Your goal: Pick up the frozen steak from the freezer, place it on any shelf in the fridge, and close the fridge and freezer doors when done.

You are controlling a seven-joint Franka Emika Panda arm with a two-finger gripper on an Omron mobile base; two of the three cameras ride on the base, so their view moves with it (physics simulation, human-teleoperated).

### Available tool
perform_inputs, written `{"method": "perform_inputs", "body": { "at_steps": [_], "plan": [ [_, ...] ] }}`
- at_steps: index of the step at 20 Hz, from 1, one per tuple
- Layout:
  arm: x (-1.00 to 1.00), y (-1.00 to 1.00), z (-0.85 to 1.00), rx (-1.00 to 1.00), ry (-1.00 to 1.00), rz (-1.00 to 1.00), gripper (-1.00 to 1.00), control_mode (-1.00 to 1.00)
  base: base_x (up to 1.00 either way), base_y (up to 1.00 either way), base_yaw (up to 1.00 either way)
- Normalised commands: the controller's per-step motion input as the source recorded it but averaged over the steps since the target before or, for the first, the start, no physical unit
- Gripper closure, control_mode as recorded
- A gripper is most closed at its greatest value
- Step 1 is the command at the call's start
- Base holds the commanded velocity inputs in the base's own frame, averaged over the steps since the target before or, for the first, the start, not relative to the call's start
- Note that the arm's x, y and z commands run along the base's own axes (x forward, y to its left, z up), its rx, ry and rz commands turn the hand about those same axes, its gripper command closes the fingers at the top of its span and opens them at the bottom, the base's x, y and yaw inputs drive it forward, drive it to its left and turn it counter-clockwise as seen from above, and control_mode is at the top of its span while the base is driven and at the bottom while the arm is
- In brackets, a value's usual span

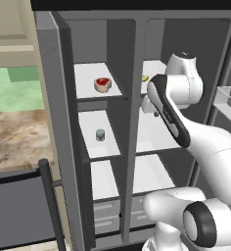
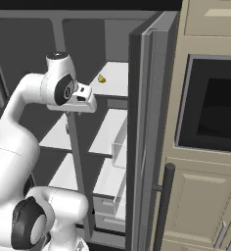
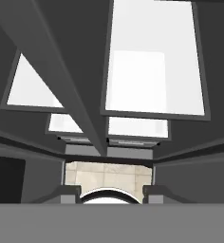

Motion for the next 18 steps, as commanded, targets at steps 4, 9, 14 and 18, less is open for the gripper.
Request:
{"method": "perform_inputs", "body": {
  "at_steps": [4, 9, 14, 18],
  "plan": [
    [-0.4, 0.09, 0.0, -0.01, -0.03, 0.0, -1.0, -1.0, 0.0, 0.0, 0.0],
    [-0.95, 0.35, -0.06, -0.05, -0.03, 0.0, -1.0, -1.0, 0.0, 0.0, 0.0],
    [-0.94, 0.15, -0.12, 0.0, 0.0, 0.0, -1.0, -1.0, 0.0, 0.0, 0.0],
    [-0.65, -0.01, -0.11, 0.0, -0.08, 0.0, -1.0, -1.0, 0.0, 0.0, 0.0]
  ]
}}
